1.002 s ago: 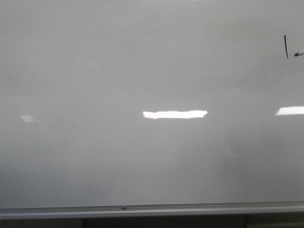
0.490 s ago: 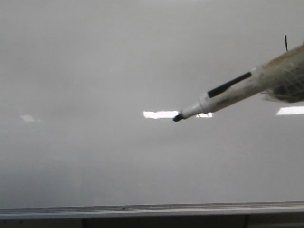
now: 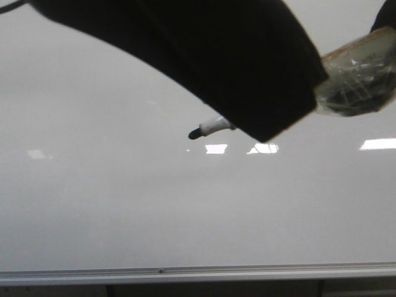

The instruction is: Write number 1 on whiteboard

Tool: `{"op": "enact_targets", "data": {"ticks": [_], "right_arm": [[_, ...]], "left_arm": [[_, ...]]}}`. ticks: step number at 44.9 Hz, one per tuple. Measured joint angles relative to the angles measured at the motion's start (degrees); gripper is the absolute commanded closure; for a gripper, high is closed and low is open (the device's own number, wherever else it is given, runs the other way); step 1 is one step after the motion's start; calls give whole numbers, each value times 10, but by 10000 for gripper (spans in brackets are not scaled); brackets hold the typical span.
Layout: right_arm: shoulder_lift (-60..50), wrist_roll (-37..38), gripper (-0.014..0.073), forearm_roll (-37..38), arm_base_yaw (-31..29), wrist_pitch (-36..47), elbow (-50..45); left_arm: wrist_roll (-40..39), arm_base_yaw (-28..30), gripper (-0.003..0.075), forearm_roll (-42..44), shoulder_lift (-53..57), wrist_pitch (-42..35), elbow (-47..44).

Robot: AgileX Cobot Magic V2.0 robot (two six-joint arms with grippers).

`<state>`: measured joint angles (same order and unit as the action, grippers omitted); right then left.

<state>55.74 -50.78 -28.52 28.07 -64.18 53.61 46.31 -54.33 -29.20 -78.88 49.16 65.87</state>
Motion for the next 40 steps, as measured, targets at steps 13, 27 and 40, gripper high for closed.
{"op": "enact_targets", "data": {"ticks": [13,27,40], "right_arm": [[0,0,571,0,0,0,0],[0,0,309,1,0,8,0],[-5,14,93,31,-3,13,1]], "left_arm": [[0,0,435,3,-42,-10,10],[2,0,640,4,-42,-12,10],[-12,-2,659,30,-41,-17,10]]}}
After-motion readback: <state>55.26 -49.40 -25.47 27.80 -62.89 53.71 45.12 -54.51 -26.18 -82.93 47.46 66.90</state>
